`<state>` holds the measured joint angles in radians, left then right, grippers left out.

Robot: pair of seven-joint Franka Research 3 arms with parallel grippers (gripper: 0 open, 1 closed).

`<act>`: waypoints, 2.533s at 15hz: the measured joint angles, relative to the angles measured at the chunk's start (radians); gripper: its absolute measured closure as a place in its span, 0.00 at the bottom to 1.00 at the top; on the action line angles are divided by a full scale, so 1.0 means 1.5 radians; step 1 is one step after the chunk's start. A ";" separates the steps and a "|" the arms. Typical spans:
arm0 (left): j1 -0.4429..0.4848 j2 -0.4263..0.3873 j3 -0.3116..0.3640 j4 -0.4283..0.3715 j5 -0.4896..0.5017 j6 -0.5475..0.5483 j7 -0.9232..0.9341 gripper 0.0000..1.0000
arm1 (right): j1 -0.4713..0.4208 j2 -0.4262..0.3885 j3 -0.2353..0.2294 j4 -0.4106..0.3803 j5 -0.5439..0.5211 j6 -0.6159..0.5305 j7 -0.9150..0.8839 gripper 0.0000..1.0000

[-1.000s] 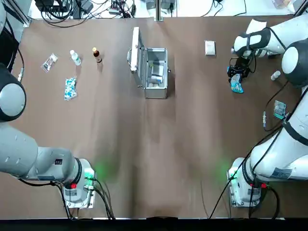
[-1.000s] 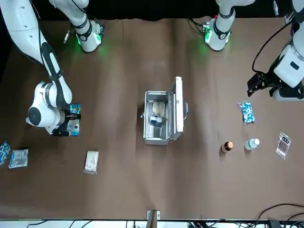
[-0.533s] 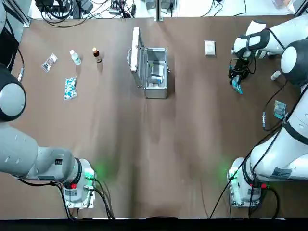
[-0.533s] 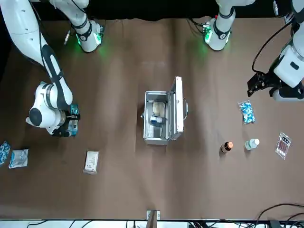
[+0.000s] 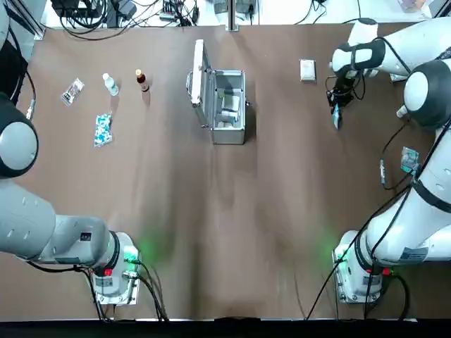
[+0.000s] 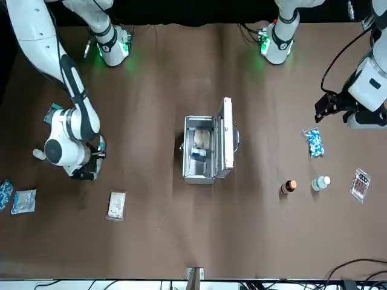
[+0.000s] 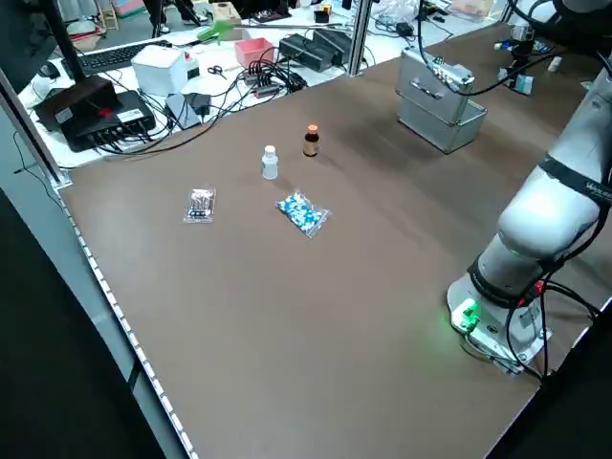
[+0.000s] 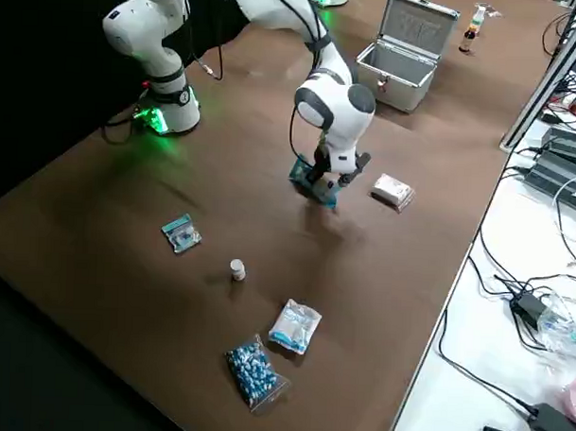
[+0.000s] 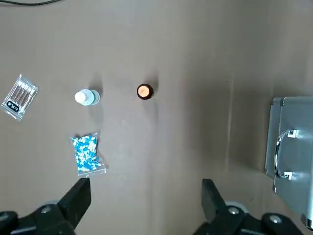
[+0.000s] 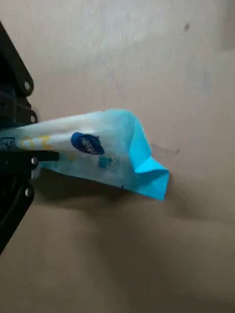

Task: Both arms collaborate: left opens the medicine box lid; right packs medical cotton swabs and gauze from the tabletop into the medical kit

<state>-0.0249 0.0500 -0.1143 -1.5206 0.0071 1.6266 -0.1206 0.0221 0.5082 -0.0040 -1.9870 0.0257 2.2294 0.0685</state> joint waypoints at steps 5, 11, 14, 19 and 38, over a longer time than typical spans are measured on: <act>0.000 0.000 0.000 0.000 0.000 0.000 0.000 0.00 | 0.037 -0.001 0.002 0.030 0.001 -0.014 0.029 0.89; 0.000 0.000 0.000 0.000 0.000 0.001 0.000 0.00 | 0.159 -0.014 0.007 0.179 0.039 -0.153 0.180 0.89; 0.000 0.000 0.000 0.000 0.000 0.001 0.000 0.00 | 0.220 -0.016 0.007 0.223 0.056 -0.154 0.247 0.89; 0.000 0.000 0.000 0.000 0.000 0.001 0.000 0.00 | 0.314 -0.016 0.007 0.288 0.155 -0.144 0.292 0.89; 0.000 0.000 0.000 0.000 0.000 0.001 0.000 0.00 | 0.450 0.083 0.007 0.324 0.303 0.021 0.318 0.48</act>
<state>-0.0250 0.0501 -0.1143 -1.5208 0.0071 1.6277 -0.1206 0.6975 0.6320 0.0066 -1.5003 0.4804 2.2615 0.5450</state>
